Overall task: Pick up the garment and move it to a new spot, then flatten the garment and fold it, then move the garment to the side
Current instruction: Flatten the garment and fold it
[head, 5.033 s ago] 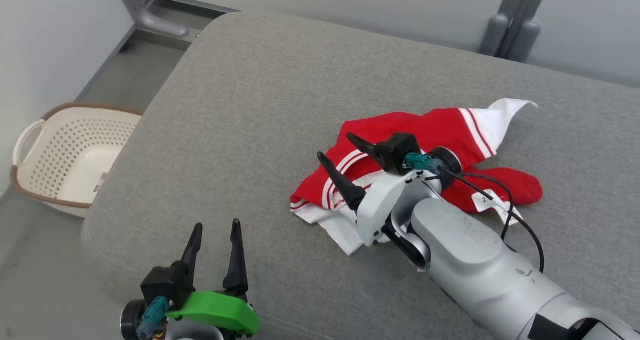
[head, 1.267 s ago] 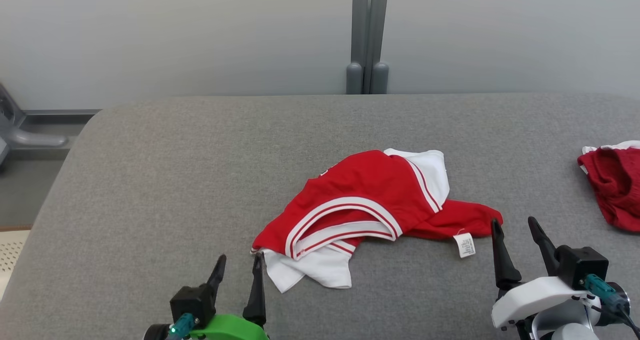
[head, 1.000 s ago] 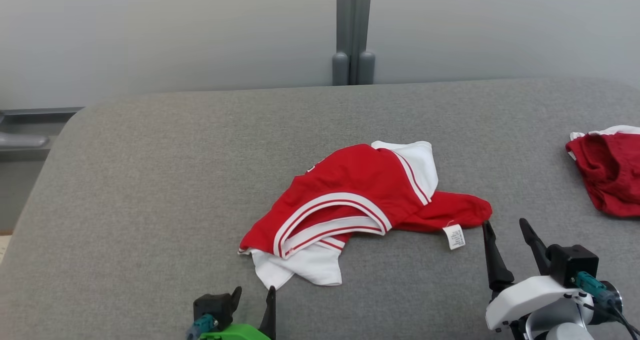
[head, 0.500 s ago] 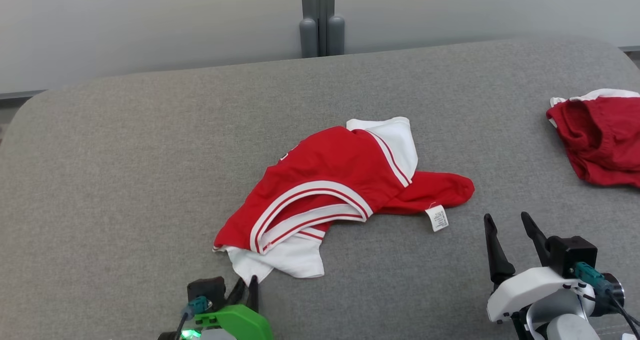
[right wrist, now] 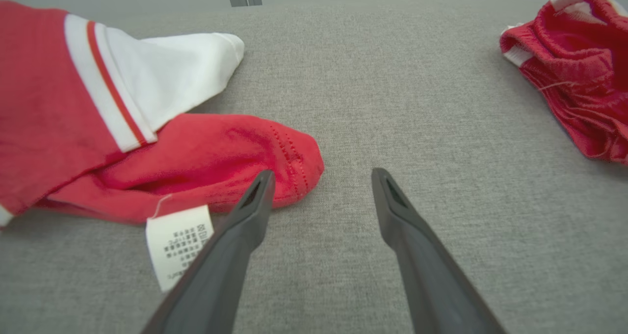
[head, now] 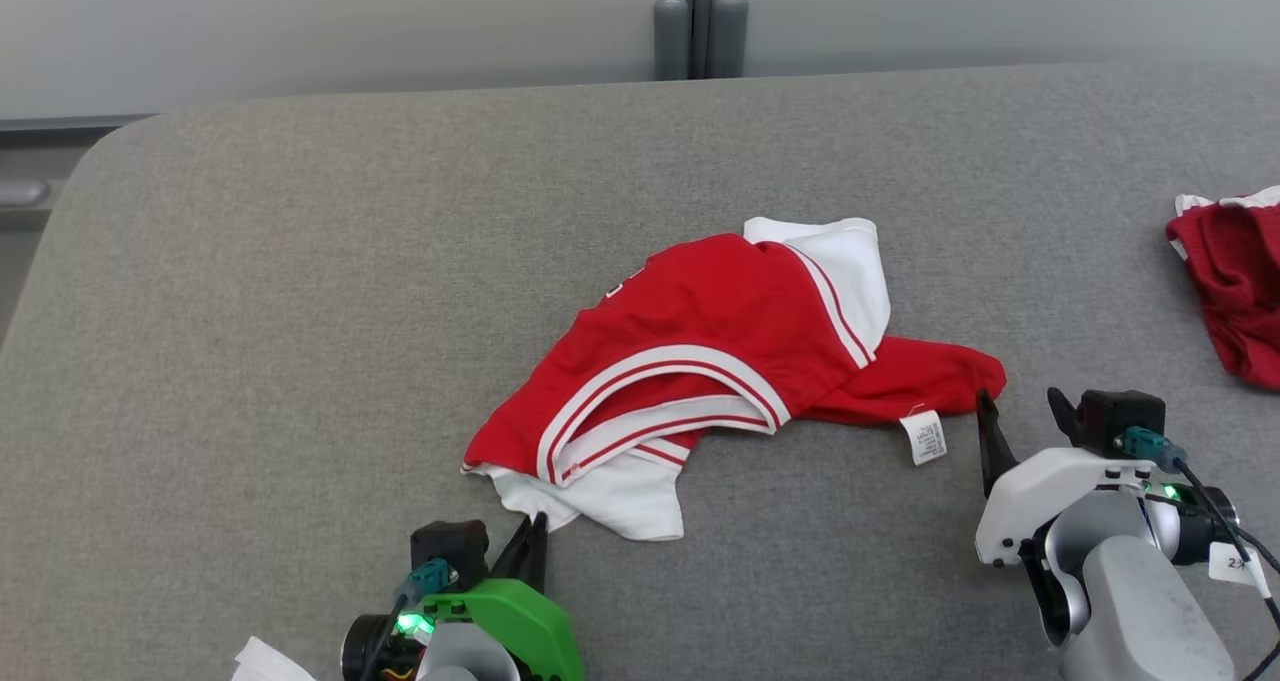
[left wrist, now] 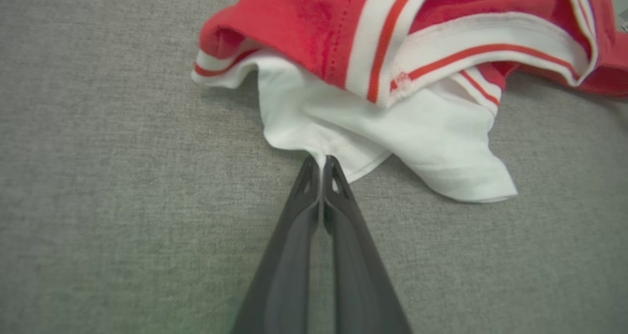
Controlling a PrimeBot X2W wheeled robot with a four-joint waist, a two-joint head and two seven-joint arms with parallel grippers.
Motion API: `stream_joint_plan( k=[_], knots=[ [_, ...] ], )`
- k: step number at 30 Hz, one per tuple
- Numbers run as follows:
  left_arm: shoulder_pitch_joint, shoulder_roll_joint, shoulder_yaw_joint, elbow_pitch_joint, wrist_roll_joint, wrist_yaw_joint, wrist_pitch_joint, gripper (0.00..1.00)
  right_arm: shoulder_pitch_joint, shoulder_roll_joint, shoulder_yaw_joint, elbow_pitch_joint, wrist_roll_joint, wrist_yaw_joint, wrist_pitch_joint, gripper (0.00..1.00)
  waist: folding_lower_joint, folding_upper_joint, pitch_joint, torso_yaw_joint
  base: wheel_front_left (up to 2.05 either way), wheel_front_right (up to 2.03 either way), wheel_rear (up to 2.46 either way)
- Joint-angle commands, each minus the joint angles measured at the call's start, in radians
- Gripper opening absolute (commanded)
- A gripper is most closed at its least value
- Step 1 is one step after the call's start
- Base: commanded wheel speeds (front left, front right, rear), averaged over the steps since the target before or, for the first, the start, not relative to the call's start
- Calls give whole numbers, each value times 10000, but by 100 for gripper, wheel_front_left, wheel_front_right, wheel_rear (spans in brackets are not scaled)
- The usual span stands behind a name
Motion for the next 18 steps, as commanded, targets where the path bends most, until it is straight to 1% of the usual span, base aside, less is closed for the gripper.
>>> stream_joint_plan(
  k=[1, 4, 8, 9, 10, 11, 13, 18],
  knots=[
    [-178, 42, -19, 76, -11, 32, -85, 0, -299, -23, -23, 260, -212, -15, -135, 100, 0, -1, 160, 226, 0, 0, 0],
    [-259, 44, -82, 131, -36, 87, -198, 0, -728, -34, -156, 1091, -22, -17, -229, 100, 0, -1, 215, 355, 0, 0, 0],
    [-257, 47, -158, 160, -52, 95, -312, 0, -1107, -28, -451, 2157, -211, -15, -22, 100, 0, -1, 232, 495, 0, 0, 0],
    [-245, 47, -170, 168, -53, 107, -317, 0, -1189, -28, -464, 2372, -139, -17, 15, 91, 0, -1, 227, 519, 0, 0, 0],
    [-222, 48, -175, 164, -55, 123, -344, 0, -1242, -15, -451, 2621, -34, -15, 45, 45, 0, -1, 213, 543, 0, 0, 0],
    [-201, 47, -172, 153, -57, 139, -348, 0, -1260, -11, -428, 2739, 45, -15, 29, 37, 0, -1, 200, 550, 0, 0, 0],
    [-84, 90, -144, 69, -57, 171, -432, 0, -1341, -8, -280, 3065, 385, -15, -101, 0, 0, -1, 121, 537, 0, 0, 0],
    [143, 234, -99, -384, 18, 228, -566, 0, -1494, -26, -80, 3333, 714, -17, -679, 0, 0, -1, -214, 441, 0, 0, 0]
  ],
)
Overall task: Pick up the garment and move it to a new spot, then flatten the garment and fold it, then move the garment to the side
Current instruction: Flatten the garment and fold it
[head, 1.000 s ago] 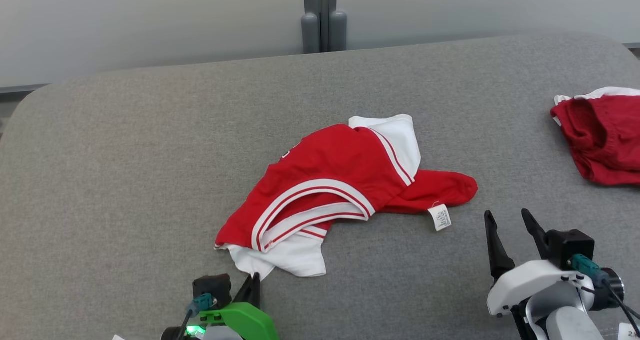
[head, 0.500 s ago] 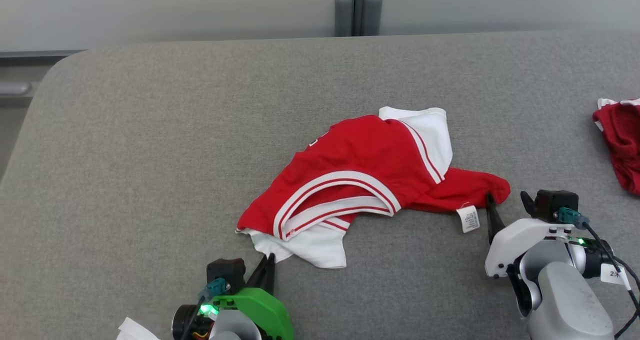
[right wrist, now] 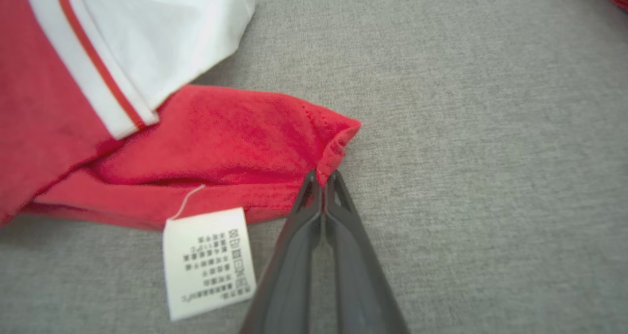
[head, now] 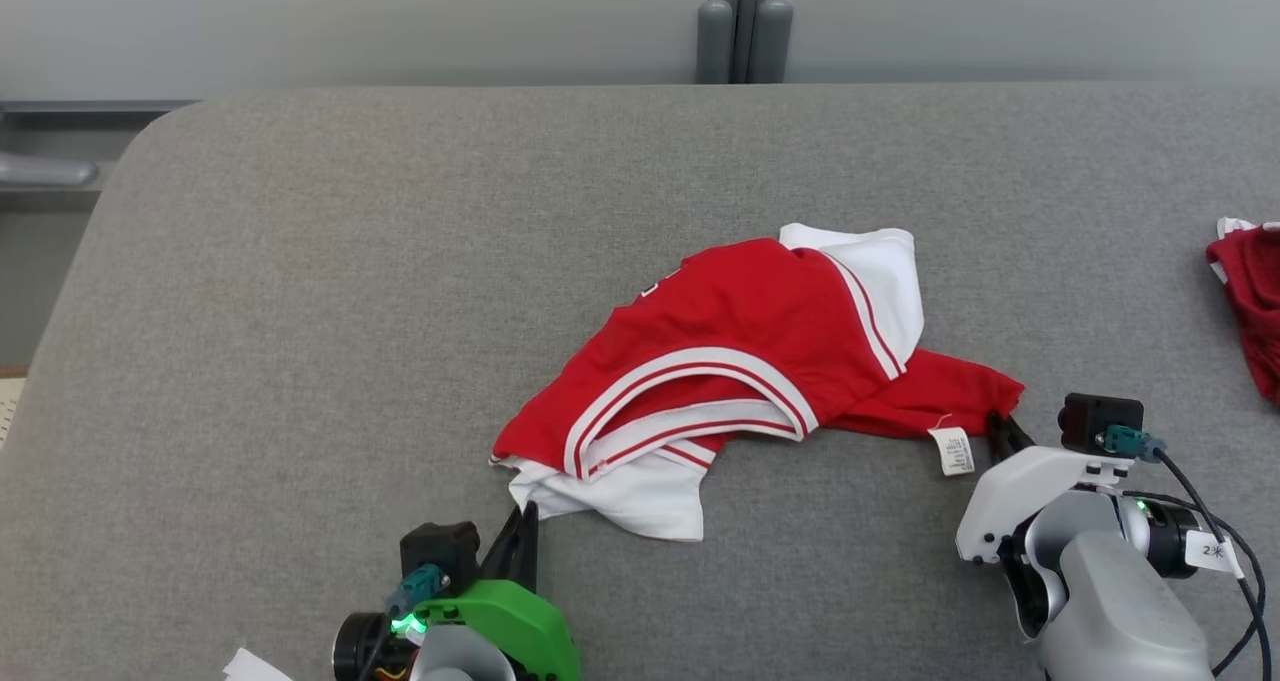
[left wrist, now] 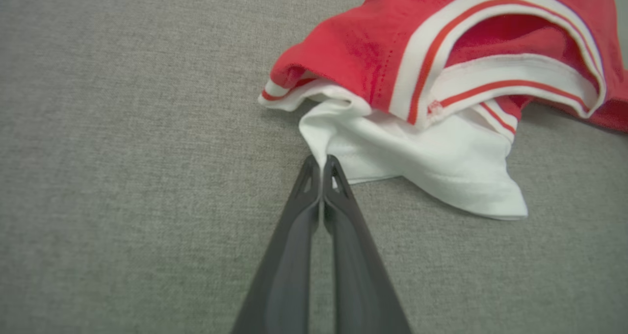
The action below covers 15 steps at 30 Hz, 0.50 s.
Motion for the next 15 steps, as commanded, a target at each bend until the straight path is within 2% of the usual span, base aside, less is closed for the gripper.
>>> stream_joint_plan(
  k=[1, 5, 8, 15],
  knots=[
    [68, 96, 61, -250, 70, 44, -88, 0, -61, -27, 84, 3, 135, -19, -163, 0, 0, 0, -232, -74, 0, 0, 0],
    [50, 170, 276, -1095, -114, -37, -129, 0, -61, -26, 447, -492, 596, -17, -510, 0, 0, 0, -617, -133, 0, 0, 0],
    [-71, 410, 322, -1998, 51, 94, -161, 0, 244, -40, 639, -1244, 1058, -17, -650, 0, 0, 0, -948, -189, 0, 0, 0],
    [-248, 1257, 452, -4868, 541, 516, 87, 0, 1147, -288, 899, -4197, 2098, -17, -181, 0, 0, 0, -1553, -393, 0, 0, 0]
  ],
)
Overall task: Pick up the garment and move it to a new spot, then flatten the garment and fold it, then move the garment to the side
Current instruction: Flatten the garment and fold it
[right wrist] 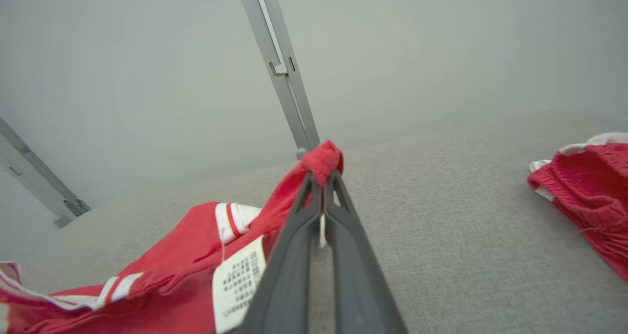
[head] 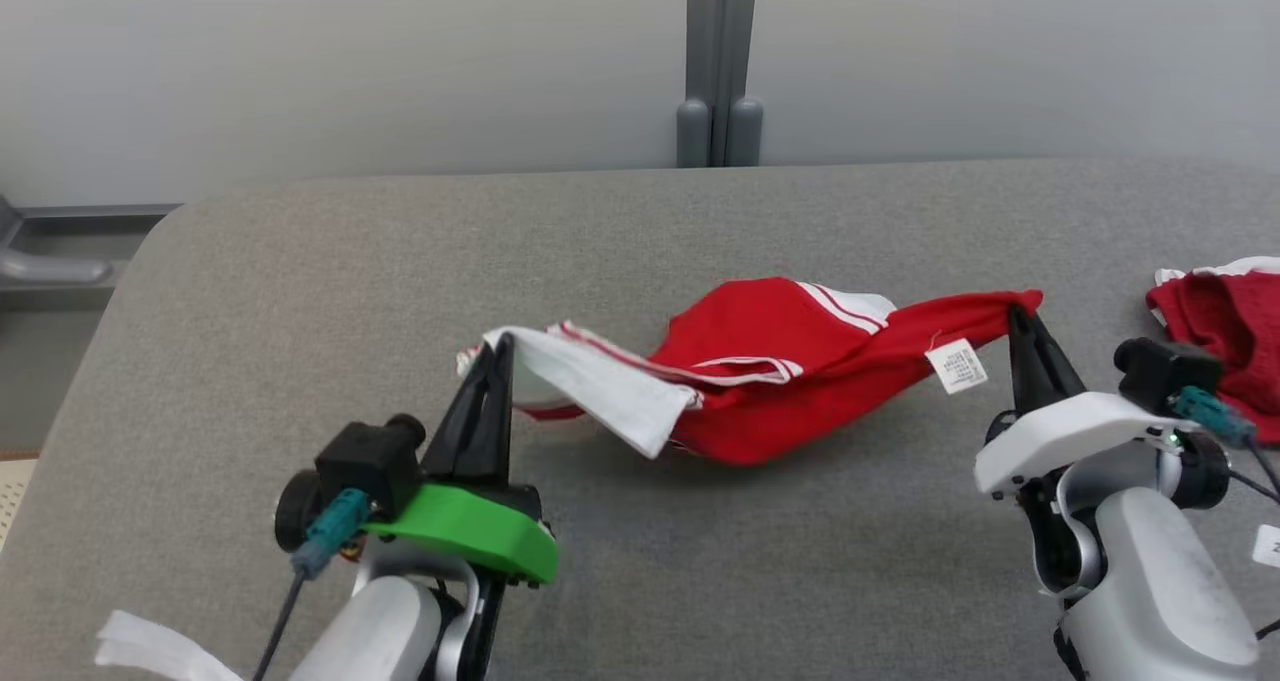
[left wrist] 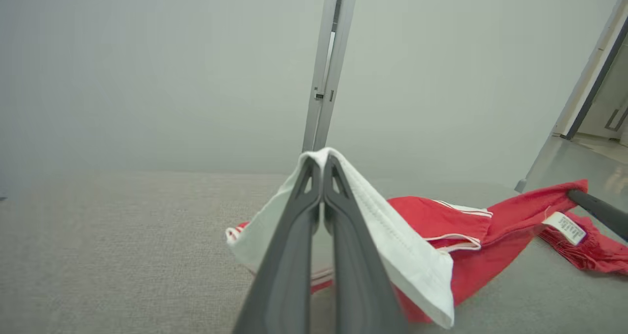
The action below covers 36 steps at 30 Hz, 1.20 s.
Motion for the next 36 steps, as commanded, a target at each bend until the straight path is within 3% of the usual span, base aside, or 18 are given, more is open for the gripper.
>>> stream_joint_plan(
  k=[1, 8, 14, 18, 23, 26, 30, 31, 36],
  knots=[
    [-176, 233, 121, -619, 123, 116, 36, 0, 320, -106, -19, -684, 197, -15, 182, 0, -1, 0, -321, -180, 0, 0, 0],
    [-453, 1337, 820, -4663, 645, 738, 587, 0, 1632, -154, -477, -5802, 802, -11, 1899, 0, -1, 0, -829, -530, 0, 0, 0],
    [-1134, 2221, 1486, -7516, 1115, 1005, 1412, 0, 2333, -69, -1214, -9695, 913, -11, 3480, 0, -1, 0, -1031, -872, 0, 0, 0],
    [-1697, 2558, 1762, -8757, 1055, 1036, 2151, 0, 2476, -29, -1605, -11531, 995, -9, 4353, 0, -1, 0, -1038, -1095, 0, 0, 0],
    [-2373, 2794, 1980, -9401, 873, 1016, 2998, 0, 2507, 10, -1903, -12877, 1057, -9, 5210, 0, -1, 0, -807, -1329, 0, 0, 0],
    [-2611, 2728, 1963, -9078, 613, 951, 3254, 0, 2531, 82, -2024, -12790, 1174, -9, 5552, 0, -1, 0, -500, -1408, 0, 0, 0],
    [-3149, 2614, 1830, -7900, 355, 600, 3167, 0, 2034, 128, -1798, -11659, 1480, -9, 5705, 0, -1, 0, 269, -1457, 0, 0, 0],
    [-5230, 2294, 1709, -5334, 141, -269, 3013, 0, -203, 138, -1047, -9151, 1694, -8, 5506, 0, -1, 0, 1858, -1468, 0, 0, 0],
    [-8496, 2000, 1714, -1738, 957, -960, 2146, 0, -4131, 163, -418, -5508, 799, -8, 4385, 0, -1, 0, 2872, -1676, 0, 0, 0]
  ],
)
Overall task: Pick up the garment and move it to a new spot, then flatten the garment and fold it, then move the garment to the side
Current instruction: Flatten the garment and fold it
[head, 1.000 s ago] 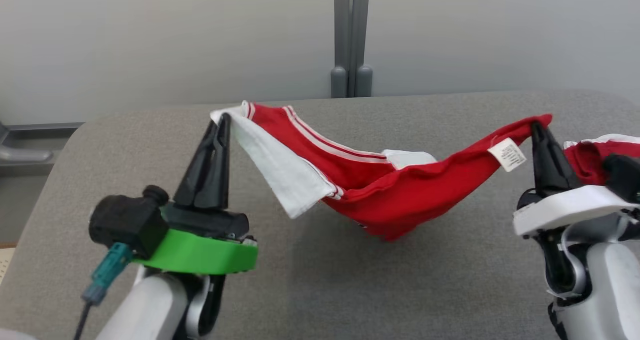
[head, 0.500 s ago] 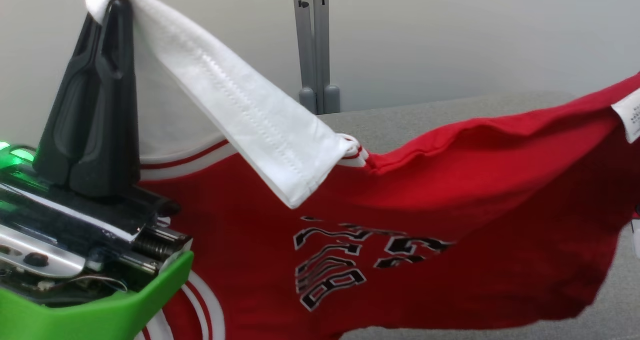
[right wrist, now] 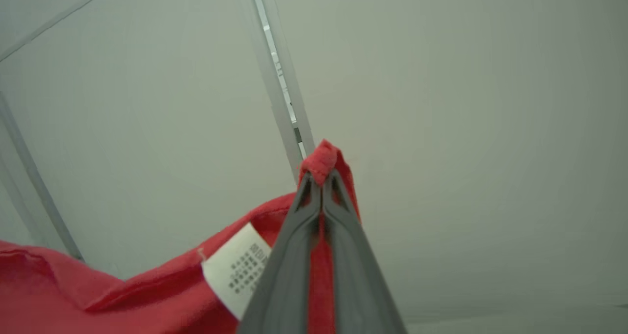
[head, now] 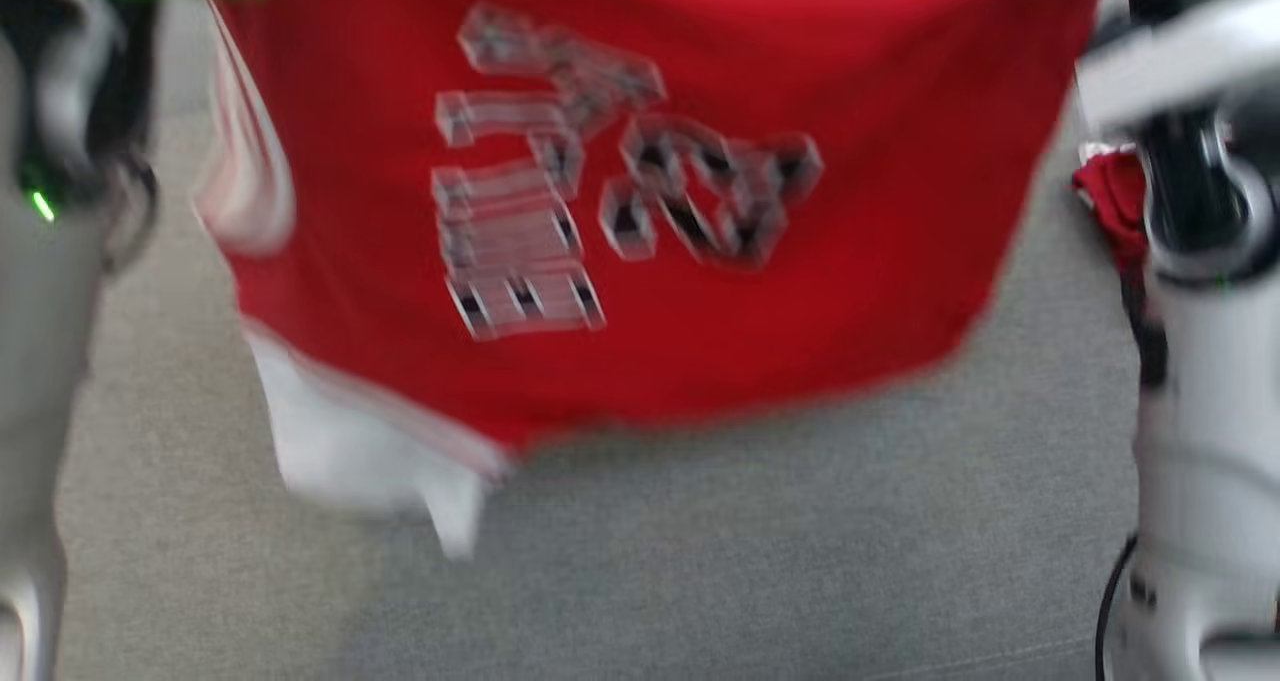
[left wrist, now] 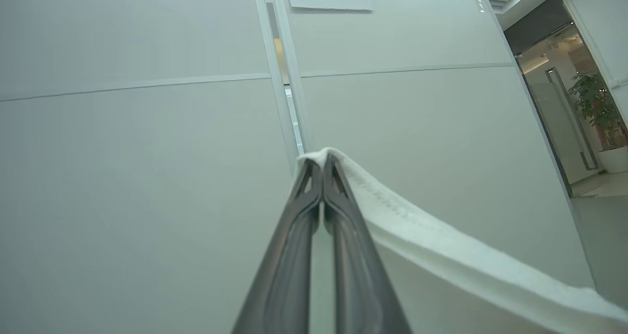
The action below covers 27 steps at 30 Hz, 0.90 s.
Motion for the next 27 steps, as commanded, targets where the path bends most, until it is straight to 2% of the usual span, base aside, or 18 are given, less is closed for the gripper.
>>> stream_joint_plan(
  k=[1, 7, 11, 15, 22, 27],
  knots=[
    [-873, -245, 51, 1072, 288, -41, -443, 0, -1197, -17, -28, 1092, -473, 0, -601, 0, 0, 0, 1405, -213, 0, 0, 0],
    [-3062, -1100, -127, 4782, 975, -193, -2285, 0, -4356, -16, -416, 5878, -1785, 0, -2823, 0, 0, 0, 1255, 171, 0, 0, 0],
    [-2863, -1617, -162, 6095, 871, -473, -2560, 0, -4816, 8, -313, 7995, -2738, 2, -3821, 0, 0, 0, 1415, 511, 0, 0, 0],
    [-1908, -2046, 307, 6272, 619, -653, -2597, 0, -4439, -12, -267, 9669, -3319, 0, -4757, 0, 0, 0, 1994, 822, 0, 0, 0],
    [755, -2739, 1221, 5510, 425, -1113, -2601, 0, -3625, -10, -754, 11323, -3495, 0, -5529, 0, 0, 0, 2744, 1106, 0, 0, 0],
    [2424, -3154, 1548, 5146, 287, -1371, -2603, 0, -2813, -11, -910, 10862, -2913, 0, -5566, 0, 0, 0, 2619, 1094, 0, 0, 0]
  ],
)
